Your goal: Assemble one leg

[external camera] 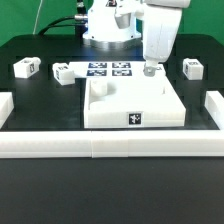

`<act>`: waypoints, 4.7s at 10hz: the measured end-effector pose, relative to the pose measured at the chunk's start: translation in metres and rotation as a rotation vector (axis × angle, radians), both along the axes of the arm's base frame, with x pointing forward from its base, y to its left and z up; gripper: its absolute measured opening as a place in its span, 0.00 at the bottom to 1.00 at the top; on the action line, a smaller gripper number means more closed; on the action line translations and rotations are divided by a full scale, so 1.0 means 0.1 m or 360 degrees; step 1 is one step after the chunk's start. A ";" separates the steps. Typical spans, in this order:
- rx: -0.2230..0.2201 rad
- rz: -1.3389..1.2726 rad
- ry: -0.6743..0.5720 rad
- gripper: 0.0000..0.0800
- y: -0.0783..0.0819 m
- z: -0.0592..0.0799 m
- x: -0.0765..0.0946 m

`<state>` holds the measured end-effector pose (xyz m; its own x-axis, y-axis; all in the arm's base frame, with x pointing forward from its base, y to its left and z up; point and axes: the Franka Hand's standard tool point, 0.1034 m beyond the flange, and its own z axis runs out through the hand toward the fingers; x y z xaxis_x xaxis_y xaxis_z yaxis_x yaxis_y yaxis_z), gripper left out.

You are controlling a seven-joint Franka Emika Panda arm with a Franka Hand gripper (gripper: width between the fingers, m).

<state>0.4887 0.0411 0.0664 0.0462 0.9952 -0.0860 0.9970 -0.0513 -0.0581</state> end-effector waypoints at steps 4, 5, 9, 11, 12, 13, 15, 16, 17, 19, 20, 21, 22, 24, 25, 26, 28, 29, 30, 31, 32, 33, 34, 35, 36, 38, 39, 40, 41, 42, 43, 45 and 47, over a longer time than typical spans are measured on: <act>0.0070 0.0026 -0.0071 0.81 -0.24 -0.21 -0.23; 0.0070 0.0026 -0.0070 0.81 -0.24 -0.21 -0.24; 0.0100 0.0043 -0.0054 0.81 -0.22 -0.41 -0.39; 0.0128 0.0096 -0.0046 0.81 -0.19 -0.58 -0.47; 0.0129 0.0095 -0.0040 0.81 -0.19 -0.59 -0.48; 0.0128 0.0092 -0.0041 0.81 -0.19 -0.59 -0.48; 0.0128 0.0092 -0.0040 0.51 -0.19 -0.59 -0.48; 0.0128 0.0092 -0.0040 0.51 -0.19 -0.59 -0.48; 0.0128 0.0092 -0.0040 0.23 -0.19 -0.59 -0.48; 0.0129 0.0092 -0.0042 0.07 -0.19 -0.59 -0.47; 0.0129 0.0092 -0.0042 0.07 -0.19 -0.59 -0.47; 0.0129 0.0092 -0.0042 0.07 -0.19 -0.59 -0.47; 0.0129 0.0092 -0.0042 0.07 -0.19 -0.59 -0.47; 0.0129 0.0092 -0.0042 0.07 -0.19 -0.59 -0.47; 0.0129 0.0092 -0.0042 0.07 -0.19 -0.59 -0.47; 0.0129 0.0092 -0.0043 0.07 -0.18 -0.59 -0.47; 0.0134 0.0121 -0.0054 0.07 -0.04 -0.59 -0.36; 0.0143 0.0140 -0.0067 0.07 0.06 -0.59 -0.29; 0.0150 0.0158 -0.0076 0.07 0.15 -0.59 -0.24; 0.0157 0.0182 -0.0090 0.07 0.24 -0.59 -0.17; 0.0157 0.0179 -0.0089 0.07 0.31 -0.59 -0.11; 0.0154 0.0142 -0.0089 0.07 0.34 -0.59 -0.06; 0.0154 0.0125 -0.0093 0.07 0.36 -0.59 -0.03; 0.0153 0.0124 -0.0092 0.07 0.35 -0.59 -0.03; 0.0153 0.0122 -0.0093 0.07 0.35 -0.59 -0.02; 0.0151 0.0084 -0.0097 0.07 0.39 -0.59 0.07; 0.0142 0.0065 -0.0085 0.07 0.40 -0.58 0.14; 0.0137 0.0065 -0.0072 0.07 0.39 -0.58 0.15; 0.0137 0.0064 -0.0072 0.07 0.39 -0.58 0.14; 0.0137 0.0064 -0.0072 0.07 0.39 -0.58 0.14; 0.0137 0.0064 -0.0071 0.21 0.39 -0.59 0.14; 0.0137 0.0063 -0.0071 0.38 0.39 -0.59 0.14; 0.0136 0.0062 -0.0071 0.59 0.38 -0.59 0.14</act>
Offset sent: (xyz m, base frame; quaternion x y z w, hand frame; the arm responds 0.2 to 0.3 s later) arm 0.0000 0.0000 0.0000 0.0000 0.0000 0.0000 1.0000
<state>0.5030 0.0795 0.0079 0.0090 1.0000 0.0008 0.9998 -0.0090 -0.0159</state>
